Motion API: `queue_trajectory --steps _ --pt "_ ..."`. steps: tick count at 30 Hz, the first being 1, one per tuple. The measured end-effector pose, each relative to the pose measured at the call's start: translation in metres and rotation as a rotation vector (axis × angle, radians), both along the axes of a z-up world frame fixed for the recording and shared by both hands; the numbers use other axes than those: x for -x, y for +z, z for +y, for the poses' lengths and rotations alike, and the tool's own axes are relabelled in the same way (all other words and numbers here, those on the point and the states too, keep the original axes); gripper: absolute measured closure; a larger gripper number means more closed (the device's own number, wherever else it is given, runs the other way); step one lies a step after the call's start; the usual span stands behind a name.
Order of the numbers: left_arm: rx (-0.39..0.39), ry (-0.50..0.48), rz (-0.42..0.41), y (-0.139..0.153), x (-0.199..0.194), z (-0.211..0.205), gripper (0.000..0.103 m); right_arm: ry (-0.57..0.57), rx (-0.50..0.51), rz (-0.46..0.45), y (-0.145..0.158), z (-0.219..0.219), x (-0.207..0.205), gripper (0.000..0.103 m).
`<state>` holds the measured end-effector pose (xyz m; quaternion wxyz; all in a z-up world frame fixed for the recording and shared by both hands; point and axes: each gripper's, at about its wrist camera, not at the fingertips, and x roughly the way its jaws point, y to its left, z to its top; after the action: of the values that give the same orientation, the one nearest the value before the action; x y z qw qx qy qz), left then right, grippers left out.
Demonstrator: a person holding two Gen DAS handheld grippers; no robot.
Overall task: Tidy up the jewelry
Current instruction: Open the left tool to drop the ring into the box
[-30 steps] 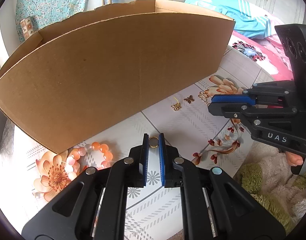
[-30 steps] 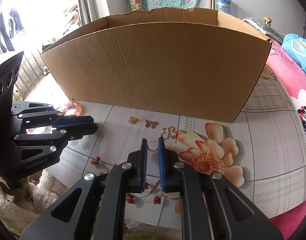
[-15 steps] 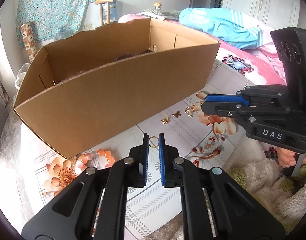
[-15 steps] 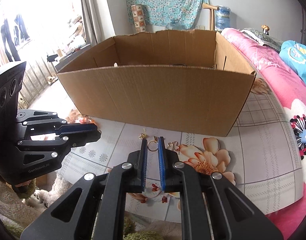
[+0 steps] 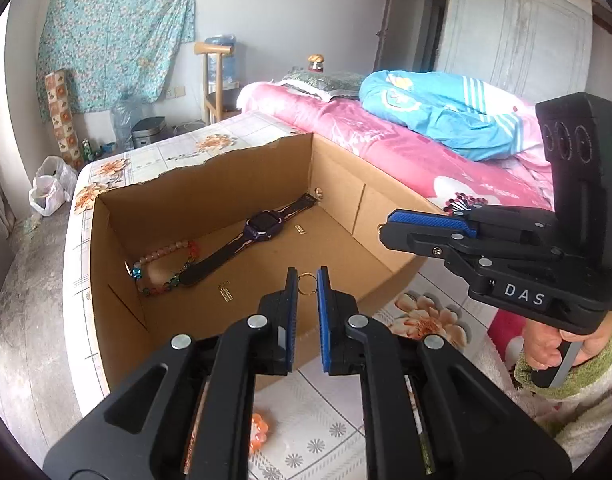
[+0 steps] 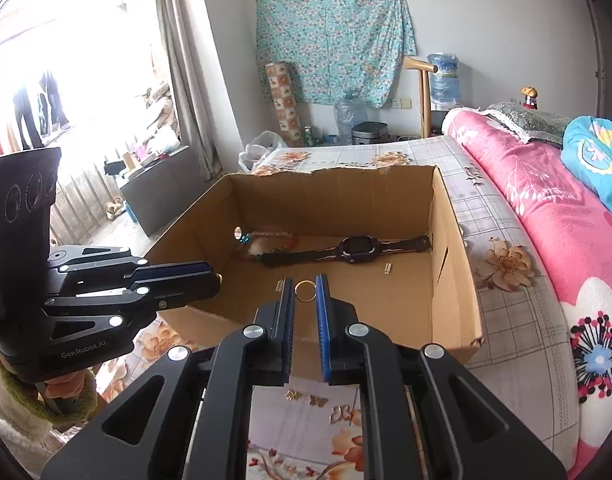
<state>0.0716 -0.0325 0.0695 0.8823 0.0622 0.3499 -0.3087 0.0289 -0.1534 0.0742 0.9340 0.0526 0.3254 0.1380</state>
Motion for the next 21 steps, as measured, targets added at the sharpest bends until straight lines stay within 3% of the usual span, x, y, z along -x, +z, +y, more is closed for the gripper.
queue_trajectory --steps 9,15,21 --pt "-0.038 0.091 0.122 -0.022 -0.064 -0.02 0.094 -0.064 0.016 0.143 -0.022 -0.008 -0.069 0.092" --pt "-0.038 0.133 0.156 -0.028 -0.075 -0.022 0.093 -0.082 0.02 0.169 -0.031 -0.007 -0.078 0.091" --pt "-0.047 0.154 0.154 -0.03 -0.075 -0.021 0.083 -0.092 0.016 0.168 -0.029 -0.009 -0.075 0.091"
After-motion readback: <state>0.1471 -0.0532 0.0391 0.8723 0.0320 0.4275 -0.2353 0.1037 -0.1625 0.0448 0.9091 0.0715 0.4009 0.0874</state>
